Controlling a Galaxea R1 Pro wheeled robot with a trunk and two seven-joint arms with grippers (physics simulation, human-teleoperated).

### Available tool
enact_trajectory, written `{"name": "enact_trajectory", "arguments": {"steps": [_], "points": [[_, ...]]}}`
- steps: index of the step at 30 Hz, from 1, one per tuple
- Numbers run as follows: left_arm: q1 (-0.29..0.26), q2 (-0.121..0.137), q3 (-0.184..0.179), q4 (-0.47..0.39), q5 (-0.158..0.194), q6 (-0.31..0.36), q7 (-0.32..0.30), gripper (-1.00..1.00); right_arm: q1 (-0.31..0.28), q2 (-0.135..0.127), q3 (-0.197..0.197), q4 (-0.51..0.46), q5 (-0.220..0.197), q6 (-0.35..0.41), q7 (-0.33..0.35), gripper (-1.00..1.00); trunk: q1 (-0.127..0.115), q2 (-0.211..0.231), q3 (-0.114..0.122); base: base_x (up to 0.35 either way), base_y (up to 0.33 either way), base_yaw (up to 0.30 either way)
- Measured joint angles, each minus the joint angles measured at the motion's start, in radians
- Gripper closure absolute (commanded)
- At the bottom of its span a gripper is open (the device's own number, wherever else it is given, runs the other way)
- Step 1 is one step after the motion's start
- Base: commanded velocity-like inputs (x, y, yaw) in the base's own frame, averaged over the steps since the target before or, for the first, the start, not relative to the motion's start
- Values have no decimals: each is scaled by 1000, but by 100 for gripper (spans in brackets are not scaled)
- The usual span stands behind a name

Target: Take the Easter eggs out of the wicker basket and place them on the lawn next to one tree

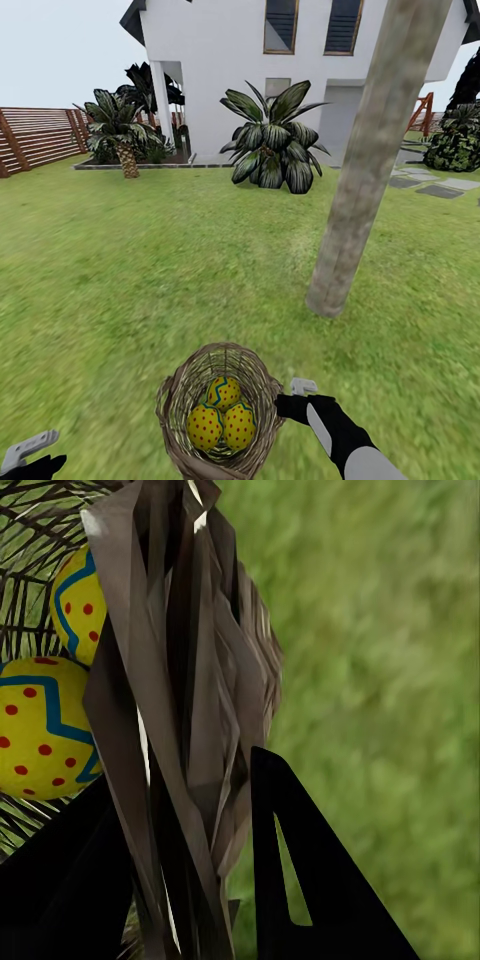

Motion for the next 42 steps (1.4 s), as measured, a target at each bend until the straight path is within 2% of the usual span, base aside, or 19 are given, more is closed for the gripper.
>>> {"name": "enact_trajectory", "arguments": {"steps": [20,23,42], "points": [[0,0,0,0,0,-1,0,-100,0,0,0,1,1,0,0,100,77,-140,-63,0,0,0],[0,0,0,0,0,0,0,-100,0,0,1,1,-1,0,0,100,77,-140,-63,0,0,0],[0,0,0,0,-1,-1,0,-100,0,0,1,1,0,0,0,100,150,-273,-122,0,0,0]]}}
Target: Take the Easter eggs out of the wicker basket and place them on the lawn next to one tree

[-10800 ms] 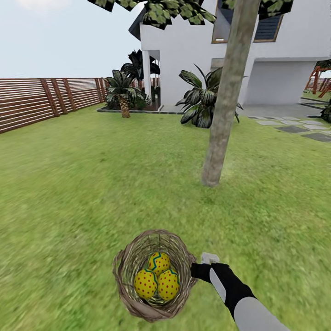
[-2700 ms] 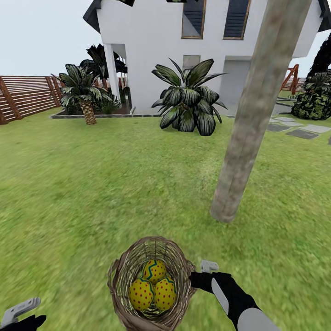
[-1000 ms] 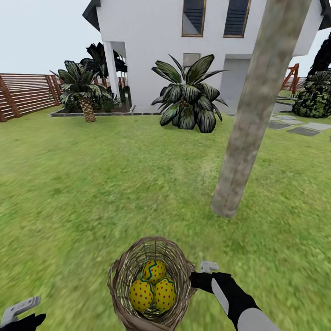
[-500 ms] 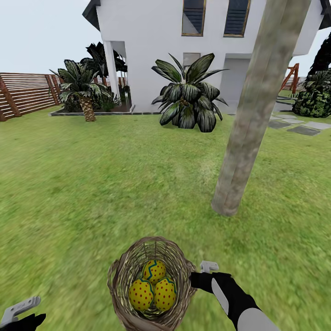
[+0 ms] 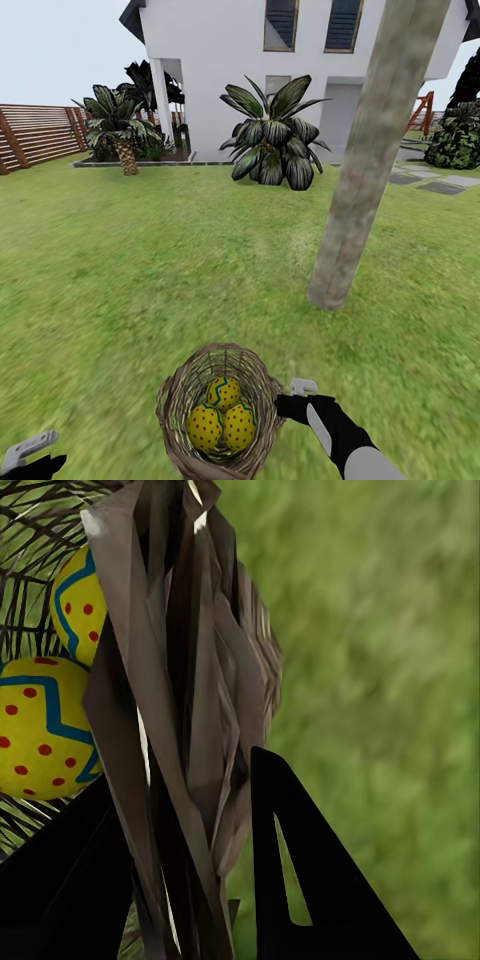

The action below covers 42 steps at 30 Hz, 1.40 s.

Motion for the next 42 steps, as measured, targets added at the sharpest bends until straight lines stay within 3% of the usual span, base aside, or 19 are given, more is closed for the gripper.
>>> {"name": "enact_trajectory", "arguments": {"steps": [23,26,34,42], "points": [[0,0,0,1,-2,-1,0,-100,0,1,1,1,0,0,0,100,88,-161,-72,0,0,0],[0,0,0,1,-2,-2,0,-100,0,1,2,1,-1,0,0,100,88,-161,-72,0,0,0],[0,0,0,1,-1,-2,0,-100,0,0,1,1,2,0,0,100,119,-217,-97,0,0,0],[0,0,0,2,-1,-2,0,-100,-1,0,4,3,-15,5,-1,100,149,-273,-122,0,0,0]]}}
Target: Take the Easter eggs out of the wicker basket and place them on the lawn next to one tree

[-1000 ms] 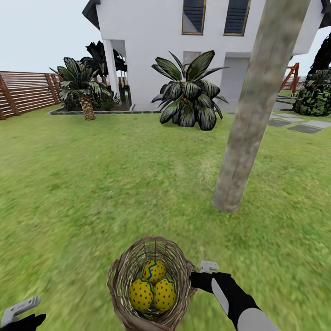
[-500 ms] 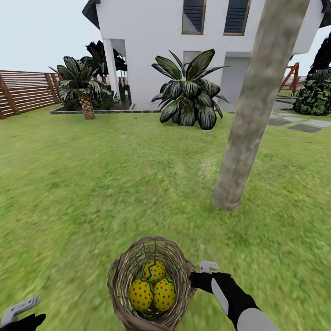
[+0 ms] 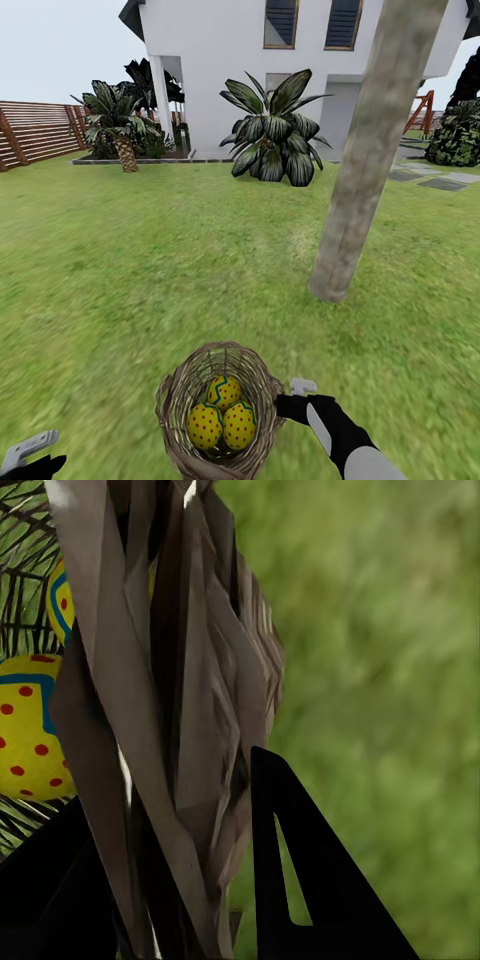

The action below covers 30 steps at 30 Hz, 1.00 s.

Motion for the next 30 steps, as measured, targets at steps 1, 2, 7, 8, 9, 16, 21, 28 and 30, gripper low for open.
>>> {"name": "enact_trajectory", "arguments": {"steps": [1,2,7,8,9,16,21,28,30], "points": [[0,0,0,0,0,0,0,-100,-1,0,0,0,-3,3,0,100,4,-7,-3,0,0,0],[0,0,0,0,0,0,0,-100,0,0,0,-11,-3,16,0,100,8,-14,-6,0,0,0],[0,0,0,0,0,0,0,-100,-1,0,0,-47,-1,61,-1,100,19,-35,-16,0,0,0],[0,0,0,0,0,0,0,-100,-2,0,0,-47,-1,61,-1,100,19,-35,-16,0,0,0],[0,0,0,0,0,0,0,-100,-1,-1,0,-47,-2,61,-1,100,19,-35,-16,0,0,0],[0,0,0,0,0,0,0,-100,-2,-1,-2,-46,-3,61,-1,100,19,-35,-16,0,0,0],[0,0,0,0,0,0,0,-100,1,0,-4,-3,5,-4,0,-100,20,-35,-16,0,0,0],[0,0,0,0,3,0,-1,-100,1,0,-4,-2,5,-5,0,-100,20,-35,-16,0,0,0],[0,0,0,0,5,0,-3,-100,1,0,-4,-3,2,-5,1,-100,20,-35,-16,0,0,0]]}}
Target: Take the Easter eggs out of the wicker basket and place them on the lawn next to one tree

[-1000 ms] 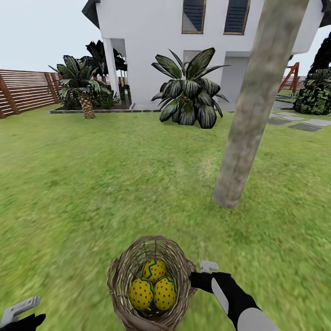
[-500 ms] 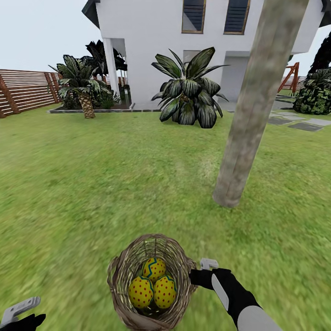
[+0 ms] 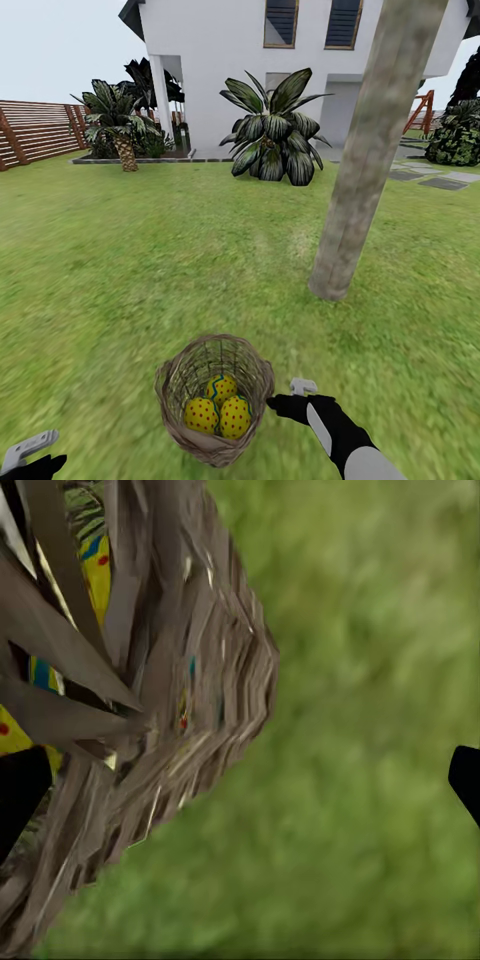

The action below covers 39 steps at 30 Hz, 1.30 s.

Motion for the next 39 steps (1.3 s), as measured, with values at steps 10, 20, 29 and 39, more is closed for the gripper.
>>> {"name": "enact_trajectory", "arguments": {"steps": [10,20,29,39], "points": [[0,0,0,0,-2,0,1,-100,0,0,0,0,3,0,0,-100,-34,63,28,0,0,0],[0,0,0,0,-3,0,2,-100,0,0,0,0,3,0,0,-100,-73,133,59,0,0,0],[0,0,0,0,-6,-1,3,-100,0,0,0,0,3,0,0,-100,-107,196,88,0,0,0],[1,-20,-1,-6,6,-60,-10,-100,0,0,0,0,2,-1,1,-100,-146,266,119,0,0,0]]}}
